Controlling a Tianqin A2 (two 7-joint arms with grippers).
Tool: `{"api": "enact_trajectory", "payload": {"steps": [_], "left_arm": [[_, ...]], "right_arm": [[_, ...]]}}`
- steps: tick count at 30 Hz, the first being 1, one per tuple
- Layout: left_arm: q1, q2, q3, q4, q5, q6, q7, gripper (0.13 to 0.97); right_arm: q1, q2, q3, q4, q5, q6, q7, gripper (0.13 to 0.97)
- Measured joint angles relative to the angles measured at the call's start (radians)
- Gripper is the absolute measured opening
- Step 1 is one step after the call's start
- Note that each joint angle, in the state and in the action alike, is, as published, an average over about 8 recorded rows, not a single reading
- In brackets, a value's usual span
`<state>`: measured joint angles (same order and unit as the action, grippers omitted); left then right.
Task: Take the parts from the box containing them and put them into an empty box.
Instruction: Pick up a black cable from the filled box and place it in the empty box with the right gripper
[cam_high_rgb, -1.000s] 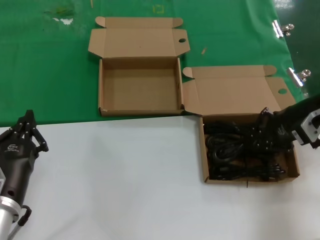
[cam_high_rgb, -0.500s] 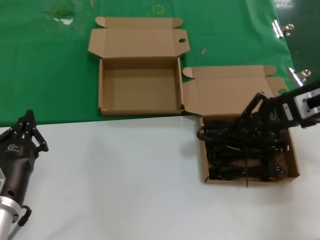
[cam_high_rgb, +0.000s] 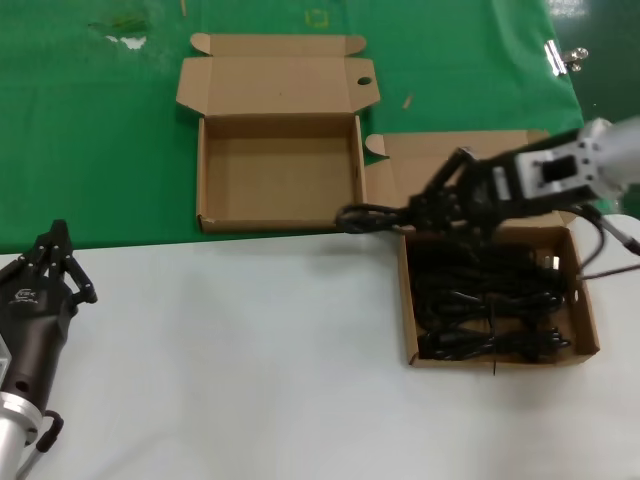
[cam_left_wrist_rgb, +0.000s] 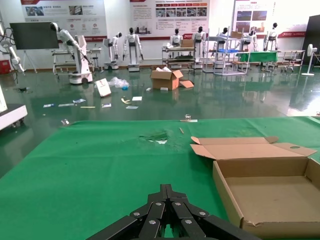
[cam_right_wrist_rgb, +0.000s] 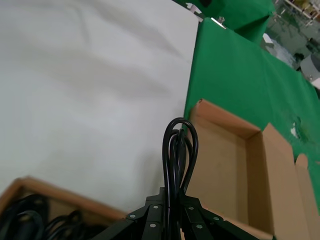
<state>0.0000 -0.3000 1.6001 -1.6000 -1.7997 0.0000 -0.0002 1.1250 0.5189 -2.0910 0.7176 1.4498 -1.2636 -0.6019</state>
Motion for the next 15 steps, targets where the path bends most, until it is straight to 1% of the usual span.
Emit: {"api": "enact_trajectory", "payload": {"steps": [6,15], "left_arm": [[0.0,0.0,0.0,0.0,0.0,0.0,0.0,0.14],[0.0,0.0,0.0,0.0,0.0,0.0,0.0,0.14]], "right_arm": [[0.075,-0.105,-0.01,-0.164,-0.011,0.056,-0.083,0.172],[0.212,-0.293,0.018,-0.522,-0.001,0.185,-0.287,0.172]]}}
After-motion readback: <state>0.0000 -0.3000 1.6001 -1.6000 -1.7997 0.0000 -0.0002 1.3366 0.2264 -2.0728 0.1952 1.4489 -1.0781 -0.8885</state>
